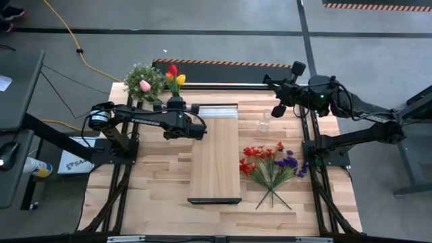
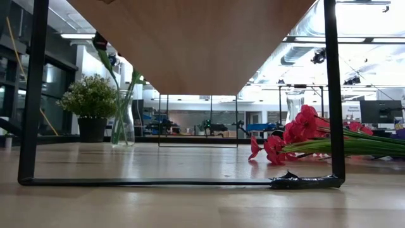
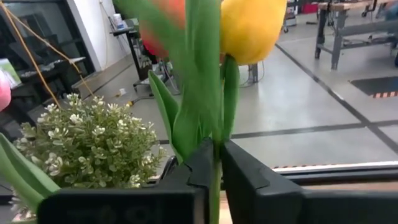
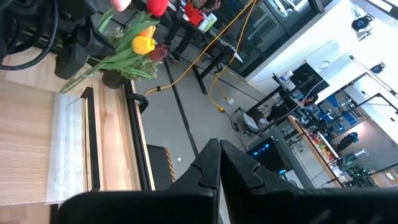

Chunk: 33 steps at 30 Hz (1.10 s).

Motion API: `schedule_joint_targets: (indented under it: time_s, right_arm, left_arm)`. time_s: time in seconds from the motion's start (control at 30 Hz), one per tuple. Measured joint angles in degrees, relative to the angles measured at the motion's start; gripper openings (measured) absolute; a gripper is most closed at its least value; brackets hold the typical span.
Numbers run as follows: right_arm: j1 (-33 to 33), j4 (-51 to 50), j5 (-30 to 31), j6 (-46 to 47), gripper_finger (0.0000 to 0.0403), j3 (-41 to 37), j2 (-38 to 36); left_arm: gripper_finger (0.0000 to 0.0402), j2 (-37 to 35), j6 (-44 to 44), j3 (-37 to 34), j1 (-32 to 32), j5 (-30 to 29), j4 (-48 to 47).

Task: Pick and place flowers into a vace then onto a shelf
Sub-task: Put the red tulip into the left transparent vase, then put the right orange flowers into the right transparent vase

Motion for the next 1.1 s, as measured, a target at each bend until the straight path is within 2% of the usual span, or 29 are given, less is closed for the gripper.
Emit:
schedule_joint_targets:
  time_s: [0.3,0.6,1.1]
  right_arm:
    - [0.0,0.04,-0.02,0.02,0.0,0.0,0.0]
    - [0.0,0.04,-0.02,0.02,0.0,0.0,0.0]
    - [0.0,0.07,-0.04,0.0,0.0,0.0,0.0]
  left_arm:
    - [0.0083,-0.01,2.18,0.0,-1.22,3.78,-0.07]
    - [0.0086,-0.01,3.14,0.0,-3.69,14.58,-0.55]
    - [0.0086,-0.07,3.12,0.07,-9.33,21.59,-3.56]
